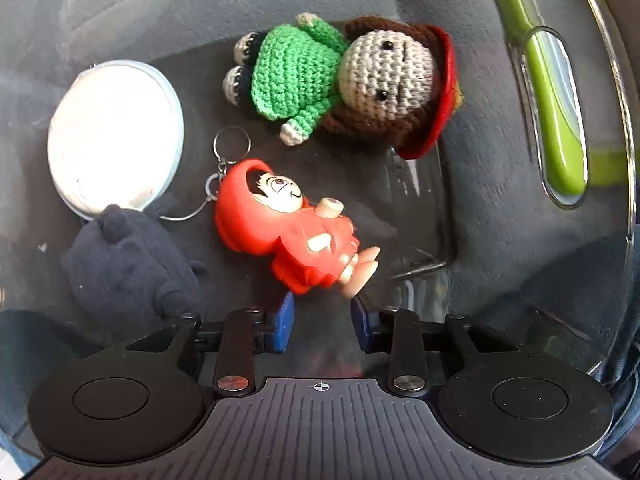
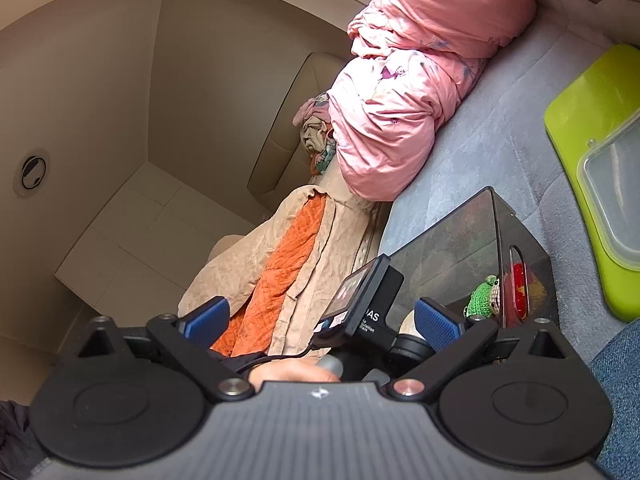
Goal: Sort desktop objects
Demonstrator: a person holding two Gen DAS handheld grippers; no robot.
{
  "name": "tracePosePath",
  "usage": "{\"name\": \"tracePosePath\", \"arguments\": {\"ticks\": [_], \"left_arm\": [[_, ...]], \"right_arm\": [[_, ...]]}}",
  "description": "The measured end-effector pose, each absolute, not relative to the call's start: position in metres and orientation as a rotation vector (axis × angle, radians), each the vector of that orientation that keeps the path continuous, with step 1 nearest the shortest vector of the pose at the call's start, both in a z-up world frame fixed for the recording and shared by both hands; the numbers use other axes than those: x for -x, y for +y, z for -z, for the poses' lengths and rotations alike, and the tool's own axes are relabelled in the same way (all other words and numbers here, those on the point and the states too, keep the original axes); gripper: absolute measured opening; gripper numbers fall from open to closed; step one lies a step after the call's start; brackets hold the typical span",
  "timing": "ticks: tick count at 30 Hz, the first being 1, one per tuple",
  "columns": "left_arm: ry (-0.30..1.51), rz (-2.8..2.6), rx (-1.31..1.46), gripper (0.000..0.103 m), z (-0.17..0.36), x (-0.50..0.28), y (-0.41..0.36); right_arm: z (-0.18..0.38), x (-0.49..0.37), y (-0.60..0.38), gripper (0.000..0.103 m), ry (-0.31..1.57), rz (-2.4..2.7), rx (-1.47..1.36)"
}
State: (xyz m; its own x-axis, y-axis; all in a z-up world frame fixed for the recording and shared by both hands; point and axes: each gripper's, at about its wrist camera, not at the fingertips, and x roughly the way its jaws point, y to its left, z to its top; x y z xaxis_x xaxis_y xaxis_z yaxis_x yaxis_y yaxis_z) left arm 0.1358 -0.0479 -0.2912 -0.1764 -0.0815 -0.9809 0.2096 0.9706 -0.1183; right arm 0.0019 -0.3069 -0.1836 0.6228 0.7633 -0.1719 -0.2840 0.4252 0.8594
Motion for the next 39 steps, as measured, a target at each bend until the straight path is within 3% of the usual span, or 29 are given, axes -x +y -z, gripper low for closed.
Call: {"name": "tracePosePath", "arguments": {"ticks": [6, 14, 25, 33, 39], "left_arm": [[1.742, 0.258, -0.040, 0.037, 0.284, -0.140, -0.046], [1.709, 0.342, 0.063, 0.094, 0.243, -0.137, -0.027], [1.749, 0.293, 0.144, 0.094, 0.262, -0.154, -0.031], [1.441, 0.385, -0.048, 0.101, 0.186, -0.123, -0.044], [1.301, 0.368, -0.037, 0.102, 0.149, -0.104, -0.024]], "right_arm": [[0.185, -0.003, -0.307, 0.100, 0.615, -0.698, -0.910], [0.175, -0.003, -0.302, 0.100, 0.651, -0.620, -0.832], [0.160, 0.008, -0.308, 0.100, 0.583, -0.416, -0.739], [0.236, 0.032, -0.414, 0.097, 0.555, 0.173, -1.317], [0.260, 0.039, -0.425, 0.097, 0.606, 0.269, -1.360]]}}
